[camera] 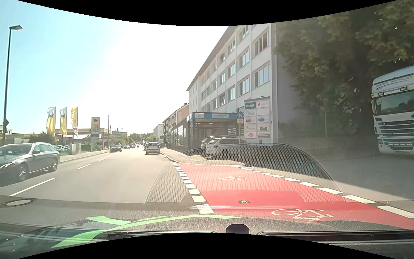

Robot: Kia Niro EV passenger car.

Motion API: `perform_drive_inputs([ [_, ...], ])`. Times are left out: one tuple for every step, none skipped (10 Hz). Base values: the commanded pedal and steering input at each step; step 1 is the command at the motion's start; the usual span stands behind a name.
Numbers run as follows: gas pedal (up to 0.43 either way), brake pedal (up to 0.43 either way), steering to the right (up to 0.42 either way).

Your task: Follow the waypoints while adhering to traffic rules and regulations

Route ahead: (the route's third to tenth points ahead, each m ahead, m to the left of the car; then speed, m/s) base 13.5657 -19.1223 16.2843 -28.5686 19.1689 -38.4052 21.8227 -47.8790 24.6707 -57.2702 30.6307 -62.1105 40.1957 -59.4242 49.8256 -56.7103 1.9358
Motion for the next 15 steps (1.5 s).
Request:
perform_drive_inputs([
  [0.0,0.207,0.248],
  [0.0,0.207,0.265],
  [0.0,0.189,0.29],
  [0.0,0.14,0.323],
  [0.0,0.128,0.347],
  [0.0,0.128,0.368],
  [0.0,0.128,0.396],
  [0.0,0.128,0.427],
  [0.0,0.116,0.479],
  [0.008,0.061,0.518],
  [0.008,0.012,0.548],
  [0.067,0.0,0.569],
  [0.098,0.0,0.6],
  [0.098,0.0,0.631],
  [0.098,0.0,0.652],
])
